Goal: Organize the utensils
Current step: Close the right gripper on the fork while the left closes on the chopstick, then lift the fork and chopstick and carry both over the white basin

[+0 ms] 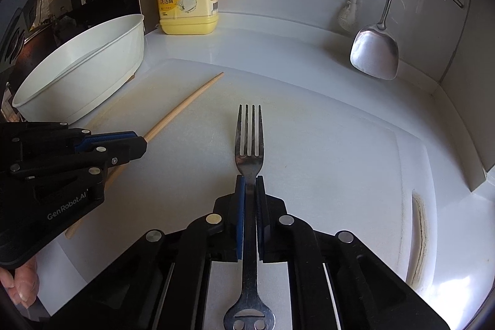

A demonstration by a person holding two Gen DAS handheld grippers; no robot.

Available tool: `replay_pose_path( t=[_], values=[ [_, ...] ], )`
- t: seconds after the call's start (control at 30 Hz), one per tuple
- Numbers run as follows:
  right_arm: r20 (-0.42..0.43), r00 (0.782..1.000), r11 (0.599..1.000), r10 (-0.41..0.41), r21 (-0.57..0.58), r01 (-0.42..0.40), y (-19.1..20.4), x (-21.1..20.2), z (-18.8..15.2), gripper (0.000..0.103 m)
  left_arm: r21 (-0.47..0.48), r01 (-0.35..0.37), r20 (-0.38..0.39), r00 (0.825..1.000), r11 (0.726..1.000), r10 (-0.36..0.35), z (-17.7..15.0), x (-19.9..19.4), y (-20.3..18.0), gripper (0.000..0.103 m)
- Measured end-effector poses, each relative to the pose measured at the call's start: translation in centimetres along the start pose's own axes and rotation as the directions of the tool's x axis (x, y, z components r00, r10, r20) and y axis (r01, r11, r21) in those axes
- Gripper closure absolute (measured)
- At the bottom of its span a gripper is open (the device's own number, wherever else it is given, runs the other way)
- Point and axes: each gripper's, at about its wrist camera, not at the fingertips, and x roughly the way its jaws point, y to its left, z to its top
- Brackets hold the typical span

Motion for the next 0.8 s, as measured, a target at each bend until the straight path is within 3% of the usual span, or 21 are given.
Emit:
replay_pose_path(
  t=[0.43,0.8],
  values=[
    [0.061,0.997,0.998,0.051,0.034,-0.053,-0.4,-1.3,-0.4,0.097,-0.021,0.010,0.032,0.999,1.000,-0.009,0.0,-2.2,0.2,0.096],
    [0.107,0.990,0.995,0.097,0.013,-0.099,1.2,-3.2,1.4,0.097,-0.070,-0.016,0.073,0.997,0.997,0.021,0.4,-5.8,1.7,0.096]
  ],
)
